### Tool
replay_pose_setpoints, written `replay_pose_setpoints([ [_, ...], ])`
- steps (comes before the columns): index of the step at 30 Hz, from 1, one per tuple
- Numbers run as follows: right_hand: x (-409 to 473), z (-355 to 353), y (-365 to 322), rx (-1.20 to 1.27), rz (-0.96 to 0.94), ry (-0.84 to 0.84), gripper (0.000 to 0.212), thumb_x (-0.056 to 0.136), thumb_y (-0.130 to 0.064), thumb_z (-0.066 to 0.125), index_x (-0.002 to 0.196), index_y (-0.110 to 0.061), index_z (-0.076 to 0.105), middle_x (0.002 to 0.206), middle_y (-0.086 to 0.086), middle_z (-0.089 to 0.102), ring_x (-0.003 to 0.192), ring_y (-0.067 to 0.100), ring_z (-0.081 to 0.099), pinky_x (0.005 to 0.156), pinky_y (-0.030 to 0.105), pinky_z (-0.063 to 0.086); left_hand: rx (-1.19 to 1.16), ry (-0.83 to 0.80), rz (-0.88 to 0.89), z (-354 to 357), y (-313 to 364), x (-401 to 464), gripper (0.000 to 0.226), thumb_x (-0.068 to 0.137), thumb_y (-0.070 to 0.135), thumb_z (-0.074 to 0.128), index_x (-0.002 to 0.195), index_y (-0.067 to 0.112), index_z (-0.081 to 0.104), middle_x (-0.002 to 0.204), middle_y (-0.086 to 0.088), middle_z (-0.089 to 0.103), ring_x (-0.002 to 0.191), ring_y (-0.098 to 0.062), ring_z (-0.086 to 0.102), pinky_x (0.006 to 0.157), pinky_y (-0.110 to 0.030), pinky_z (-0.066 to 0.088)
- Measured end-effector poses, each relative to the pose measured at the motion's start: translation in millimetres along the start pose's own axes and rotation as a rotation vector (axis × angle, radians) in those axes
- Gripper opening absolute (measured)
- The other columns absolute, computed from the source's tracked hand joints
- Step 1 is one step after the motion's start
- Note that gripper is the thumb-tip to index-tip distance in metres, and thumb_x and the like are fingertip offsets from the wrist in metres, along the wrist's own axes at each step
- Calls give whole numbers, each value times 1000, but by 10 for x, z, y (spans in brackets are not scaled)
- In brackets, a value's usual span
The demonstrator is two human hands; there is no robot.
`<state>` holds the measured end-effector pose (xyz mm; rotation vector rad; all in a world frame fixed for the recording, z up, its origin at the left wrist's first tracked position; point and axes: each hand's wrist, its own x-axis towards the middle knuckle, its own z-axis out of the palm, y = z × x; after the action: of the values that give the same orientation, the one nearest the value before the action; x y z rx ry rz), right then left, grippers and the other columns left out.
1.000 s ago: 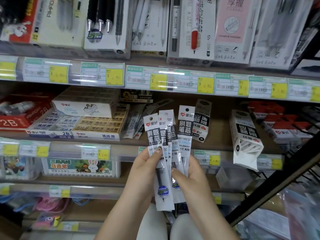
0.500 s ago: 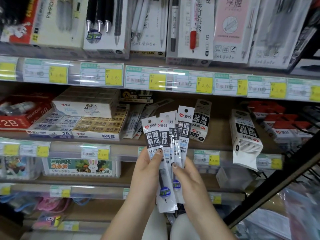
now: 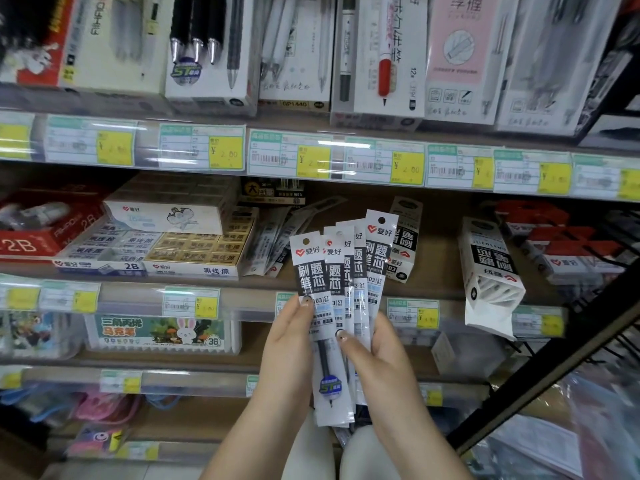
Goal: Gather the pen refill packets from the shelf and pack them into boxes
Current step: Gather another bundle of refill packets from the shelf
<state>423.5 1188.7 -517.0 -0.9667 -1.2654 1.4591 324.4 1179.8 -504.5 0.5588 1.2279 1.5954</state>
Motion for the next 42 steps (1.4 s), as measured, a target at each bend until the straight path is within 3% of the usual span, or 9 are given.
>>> replay_pose_setpoints([
  [5, 8, 4, -3, 4, 2, 3, 37, 91, 5, 51, 116, -22, 57, 106, -8, 71, 99, 8, 67, 78, 21, 54, 36, -114, 48, 10, 40, -47, 18, 94, 9, 50, 98, 15, 67, 93, -7, 74, 84, -22, 71, 77, -39, 53],
  [10, 6, 9, -4, 3, 17, -3, 38, 91, 5, 50, 116, -23, 58, 106, -6, 72, 99, 11, 67, 82, 27, 55, 75, -118, 83, -3, 27, -29, 18, 91, 4, 53, 99, 14, 66, 93, -8, 74, 86, -24, 71, 77, -40, 55],
  [18, -6, 10, -9, 52, 21, -2, 36, 92, 5, 47, 114, -21, 59, 105, -6, 72, 97, 11, 68, 73, 19, 53, 42, -126, 77, -3, 16, -23, 18, 92, 4, 50, 97, 10, 66, 92, -11, 74, 80, -23, 71, 67, -33, 57],
  [27, -3, 4, -5, 71, -11, 41, 40, 89, 11, 49, 112, -20, 59, 102, -4, 73, 94, 11, 69, 70, 20, 54, 31, -121, 85, 5, 0, -19, 18, 92, 4, 51, 100, 8, 67, 97, -15, 73, 89, -32, 69, 81, -47, 53],
  [42, -20, 4, -6, 131, -29, 56, 34, 93, 6, 44, 112, -19, 59, 105, -2, 72, 99, 14, 68, 78, 24, 55, 33, -124, 84, 16, 5, -37, 19, 92, 3, 51, 97, 11, 68, 97, -15, 73, 90, -32, 69, 86, -50, 52],
])
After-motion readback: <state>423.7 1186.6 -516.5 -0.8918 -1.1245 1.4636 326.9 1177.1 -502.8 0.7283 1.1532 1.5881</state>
